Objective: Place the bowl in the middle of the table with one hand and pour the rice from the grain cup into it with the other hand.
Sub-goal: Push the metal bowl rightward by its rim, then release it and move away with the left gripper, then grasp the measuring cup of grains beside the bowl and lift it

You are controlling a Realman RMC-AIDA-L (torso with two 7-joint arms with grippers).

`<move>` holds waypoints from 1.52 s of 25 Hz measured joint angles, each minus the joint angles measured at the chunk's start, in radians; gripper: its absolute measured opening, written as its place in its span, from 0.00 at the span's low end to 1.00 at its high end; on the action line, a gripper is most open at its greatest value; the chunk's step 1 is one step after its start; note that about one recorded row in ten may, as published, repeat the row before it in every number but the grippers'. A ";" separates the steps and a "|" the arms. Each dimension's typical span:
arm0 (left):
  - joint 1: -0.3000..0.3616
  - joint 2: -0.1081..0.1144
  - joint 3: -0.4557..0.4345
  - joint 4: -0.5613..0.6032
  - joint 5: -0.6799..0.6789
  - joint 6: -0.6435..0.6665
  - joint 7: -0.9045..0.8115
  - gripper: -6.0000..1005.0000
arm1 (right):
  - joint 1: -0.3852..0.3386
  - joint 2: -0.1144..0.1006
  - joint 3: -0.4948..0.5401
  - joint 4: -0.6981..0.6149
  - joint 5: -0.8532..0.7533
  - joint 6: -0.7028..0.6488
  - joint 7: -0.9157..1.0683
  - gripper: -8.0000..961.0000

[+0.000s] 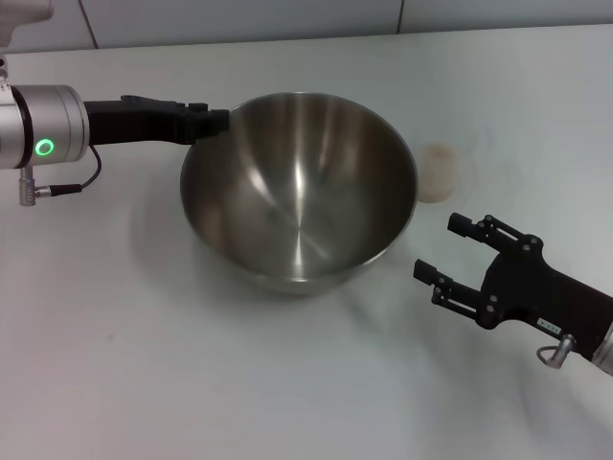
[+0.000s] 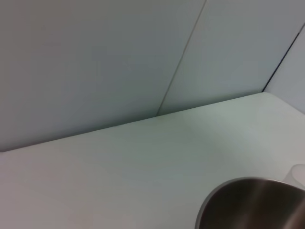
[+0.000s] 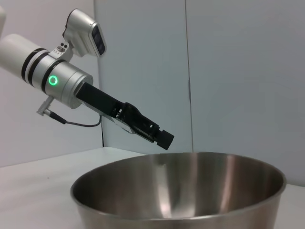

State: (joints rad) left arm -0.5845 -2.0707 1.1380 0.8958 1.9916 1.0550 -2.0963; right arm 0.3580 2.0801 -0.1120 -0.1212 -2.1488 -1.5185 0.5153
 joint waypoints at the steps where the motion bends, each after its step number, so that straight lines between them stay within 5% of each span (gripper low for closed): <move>1: 0.000 0.000 0.000 0.000 -0.001 0.000 0.002 0.34 | 0.001 0.000 0.000 0.000 0.000 0.000 0.000 0.79; 17: 0.017 0.003 -0.015 0.030 -0.008 -0.003 0.038 0.83 | 0.003 0.000 0.010 0.006 0.005 0.000 0.003 0.79; 24: 0.095 0.006 -0.020 0.117 -0.166 0.023 0.183 0.83 | 0.008 0.000 0.010 0.007 0.006 0.000 0.009 0.79; 30: 0.198 0.010 -0.042 0.138 -0.431 0.166 0.492 0.83 | 0.026 0.000 0.009 0.008 0.007 -0.002 0.012 0.79; 38: 0.273 0.015 -0.172 0.128 -0.435 0.466 0.722 0.83 | 0.049 0.000 0.009 0.006 0.016 -0.003 0.028 0.79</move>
State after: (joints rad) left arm -0.3116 -2.0558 0.9660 1.0236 1.5563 1.5210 -1.3747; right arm 0.4074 2.0801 -0.1026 -0.1151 -2.1327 -1.5219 0.5435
